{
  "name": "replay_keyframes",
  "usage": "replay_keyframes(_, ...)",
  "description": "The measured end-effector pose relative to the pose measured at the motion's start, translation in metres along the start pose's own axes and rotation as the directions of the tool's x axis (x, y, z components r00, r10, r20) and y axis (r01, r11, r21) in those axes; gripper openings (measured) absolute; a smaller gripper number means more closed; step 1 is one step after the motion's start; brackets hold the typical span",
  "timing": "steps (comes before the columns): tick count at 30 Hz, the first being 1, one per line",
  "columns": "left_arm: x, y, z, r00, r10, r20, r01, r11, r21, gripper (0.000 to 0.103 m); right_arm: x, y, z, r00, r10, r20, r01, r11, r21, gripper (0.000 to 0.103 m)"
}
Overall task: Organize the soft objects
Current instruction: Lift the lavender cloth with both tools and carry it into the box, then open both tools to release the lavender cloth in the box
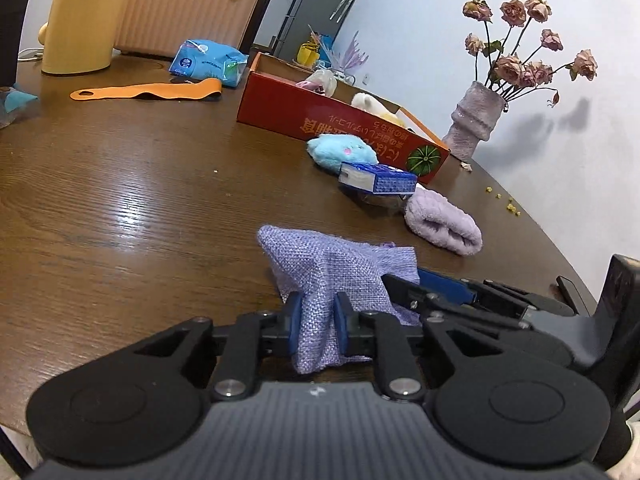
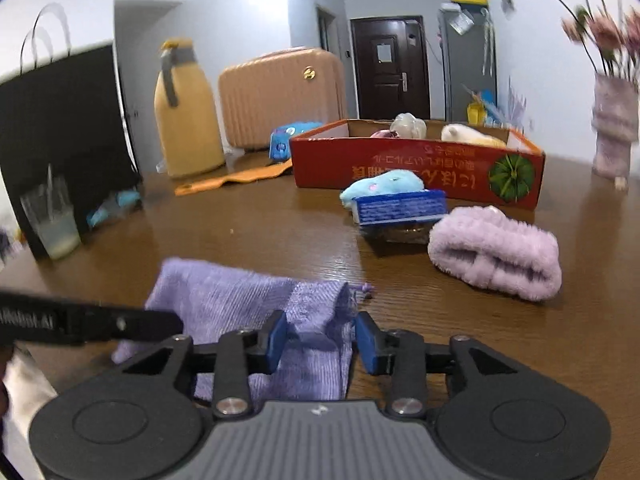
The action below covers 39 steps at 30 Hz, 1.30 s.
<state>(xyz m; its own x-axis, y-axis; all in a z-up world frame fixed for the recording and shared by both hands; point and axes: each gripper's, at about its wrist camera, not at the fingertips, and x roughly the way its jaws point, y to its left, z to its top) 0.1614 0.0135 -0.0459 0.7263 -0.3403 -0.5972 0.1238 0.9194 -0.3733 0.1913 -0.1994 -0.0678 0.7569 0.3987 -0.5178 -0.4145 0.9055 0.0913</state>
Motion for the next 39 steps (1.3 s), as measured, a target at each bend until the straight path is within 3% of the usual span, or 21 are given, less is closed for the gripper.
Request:
replay_keyframes(4, -0.004, 0.005, 0.002, 1.0, -0.013, 0.01, 0.013, 1.0, -0.005, 0.024, -0.001, 0.011, -0.004, 1.0, -0.018, 0.01, 0.018, 0.996, -0.086, 0.02)
replay_keyframes(6, -0.005, 0.004, 0.002, 1.0, -0.02, 0.01, 0.02, 1.0, 0.021, 0.019, -0.002, 0.013, -0.004, 1.0, -0.015, 0.01, 0.016, 0.995, -0.099, 0.01)
replay_keyframes(8, -0.004, -0.001, 0.002, 1.0, -0.029, 0.011, 0.028, 0.998, 0.06, 0.011, -0.003, 0.019, -0.004, 1.0, -0.019, 0.01, 0.02, 0.991, -0.133, 0.008)
replay_keyframes(12, -0.004, -0.01, 0.017, 0.998, -0.034, 0.055, 0.028, 0.994, 0.108, 0.009, -0.007, 0.017, 0.006, 0.999, 0.009, 0.044, -0.004, 0.994, -0.107, 0.004)
replay_keyframes(17, 0.003, -0.023, 0.102, 0.976, -0.103, 0.192, 0.064, 0.978, 0.199, 0.009, -0.016, -0.004, 0.082, 0.979, 0.03, 0.199, -0.008, 0.994, -0.111, 0.004)
replay_keyframes(20, 0.038, -0.026, 0.168, 0.973, -0.125, 0.195, 0.078, 0.969, 0.234, 0.009, 0.007, -0.026, 0.144, 0.971, 0.027, 0.236, -0.002, 0.994, -0.106, 0.004)
replay_keyframes(23, 0.095, -0.023, 0.219, 0.986, -0.085, 0.141, 0.049, 0.97, 0.237, 0.009, 0.051, -0.054, 0.201, 0.982, 0.039, 0.187, -0.031, 0.999, -0.045, 0.004)
replay_keyframes(25, 0.131, -0.019, 0.24, 0.993, -0.036, 0.111, 0.006, 0.966, 0.257, 0.009, 0.094, -0.066, 0.226, 0.991, -0.006, 0.131, 0.011, 0.999, -0.042, 0.004)
replay_keyframes(29, 0.199, -0.005, 0.253, 0.993, 0.11, 0.031, -0.115, 0.946, 0.302, 0.009, 0.185, -0.091, 0.239, 0.998, -0.028, -0.05, 0.031, 0.998, 0.048, 0.004)
replay_keyframes(31, 0.214, 0.004, 0.25, 0.988, 0.153, 0.001, -0.145, 0.935, 0.323, 0.01, 0.212, -0.093, 0.236, 0.994, -0.014, -0.109, 0.021, 0.998, 0.061, 0.005)
replay_keyframes(34, 0.215, 0.016, 0.242, 0.985, 0.171, 0.008, -0.164, 0.935, 0.315, 0.031, 0.24, -0.089, 0.228, 0.982, 0.024, -0.19, -0.011, 0.997, 0.072, 0.011)
replay_keyframes(36, 0.207, 0.018, 0.239, 0.988, 0.153, 0.031, -0.155, 0.94, 0.305, 0.039, 0.25, -0.092, 0.222, 0.974, 0.054, -0.218, -0.027, 0.992, 0.125, 0.013)
replay_keyframes(37, 0.204, 0.019, 0.24, 0.987, 0.156, 0.045, -0.162, 0.94, 0.3, 0.046, 0.253, -0.096, 0.22, 0.973, 0.059, -0.225, -0.025, 0.988, 0.151, 0.017)
replay_keyframes(39, 0.194, 0.016, 0.242, 0.987, 0.145, 0.065, -0.157, 0.94, 0.304, 0.049, 0.254, -0.101, 0.217, 0.972, 0.065, -0.228, -0.024, 0.984, 0.177, 0.031)
